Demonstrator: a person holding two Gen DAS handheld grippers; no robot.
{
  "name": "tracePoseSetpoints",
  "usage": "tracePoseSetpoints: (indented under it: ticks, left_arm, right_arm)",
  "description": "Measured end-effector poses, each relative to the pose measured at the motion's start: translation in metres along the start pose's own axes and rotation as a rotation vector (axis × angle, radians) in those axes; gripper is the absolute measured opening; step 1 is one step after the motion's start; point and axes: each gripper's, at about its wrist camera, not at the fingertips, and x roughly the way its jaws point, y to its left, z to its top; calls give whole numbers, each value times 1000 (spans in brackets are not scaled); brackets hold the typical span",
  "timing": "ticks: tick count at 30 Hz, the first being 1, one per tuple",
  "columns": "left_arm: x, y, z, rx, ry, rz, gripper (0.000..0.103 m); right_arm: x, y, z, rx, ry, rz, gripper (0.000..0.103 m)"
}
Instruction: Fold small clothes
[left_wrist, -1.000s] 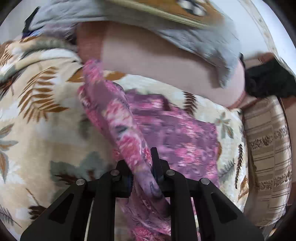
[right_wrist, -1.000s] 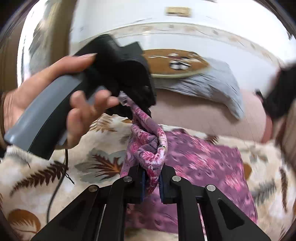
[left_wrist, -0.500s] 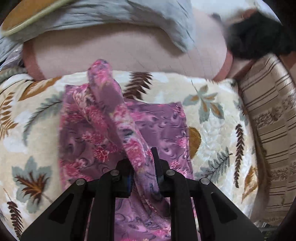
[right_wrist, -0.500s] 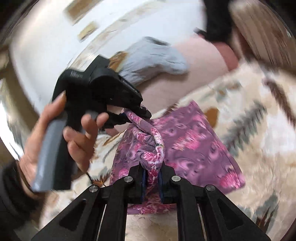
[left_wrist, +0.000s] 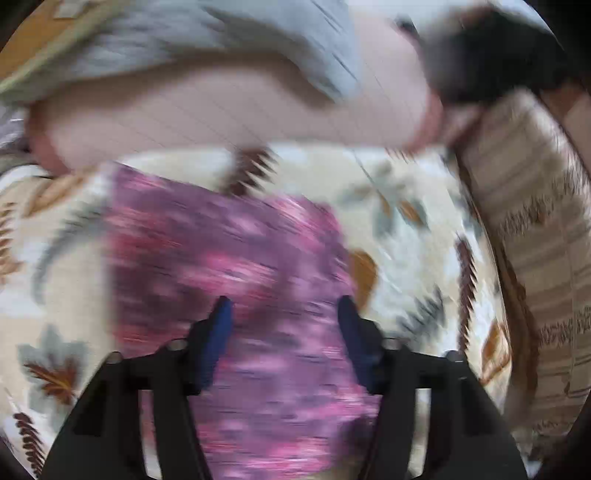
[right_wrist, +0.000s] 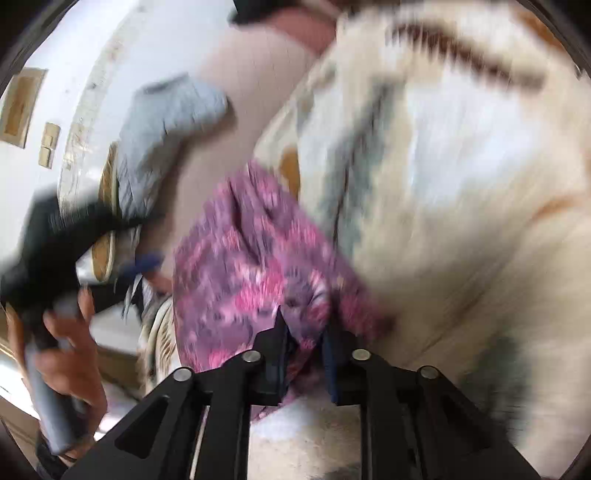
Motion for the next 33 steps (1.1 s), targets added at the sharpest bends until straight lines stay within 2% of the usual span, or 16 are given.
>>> tracePoseSetpoints:
  ticks: [1,3,4,7,9,11,12,13,14,17,19,21,24,27,29,33]
  left_arm:
    - [-8,17,-2,-17,-29,34,66]
    - [-12,58,-10,-61,-36,87,66]
    - [-9,76,-15,-97,-16,91,66]
    - [11,121,-37,-256,67,30,66]
    - [20,134,-54,-327,100,-29,66]
    - [26,140,-66,-356,111,-68,66]
    - [26,140,-68,-356,109,-75,66]
    - [25,140,-69,-354,104,-77,66]
    - [21,139,-68,-346,97,-75,66]
    - [8,131,-63,-296,29,-69,66]
    - [4,126,-61,-276,-4,-53,66]
    - [11,122,-60,-273,9,-36,66]
    - [28,113,-63,-248,57,9,67]
    - [18,113,-72,-224,37,7,67]
    - [3,116,-83,-202,20,-2,67]
    - [-11,118,-112,-212,2,-53,68]
  right_arm:
    - [-7,2,3,-4,-49,0,27]
    - [-21,14,22,-36,-159,38,43]
    - [-15,20,32,-63,-151,58,53]
    - [37,52,65,-197,-4,105,54]
    - [81,71,79,-259,102,124,54]
    - [114,82,79,-310,167,79,54]
    - [133,86,80,-350,210,38,50]
    - [145,88,79,-375,246,1,24]
    - [149,91,80,-395,251,6,5]
    - [129,106,85,-482,176,98,4]
    - [117,106,91,-474,107,95,4]
    - [129,95,105,-424,93,28,4]
    - [161,76,104,-413,216,-116,6]
    - [132,66,105,-326,201,17,16]
    - [111,54,103,-284,242,90,35]
    - [77,24,74,-302,311,132,38]
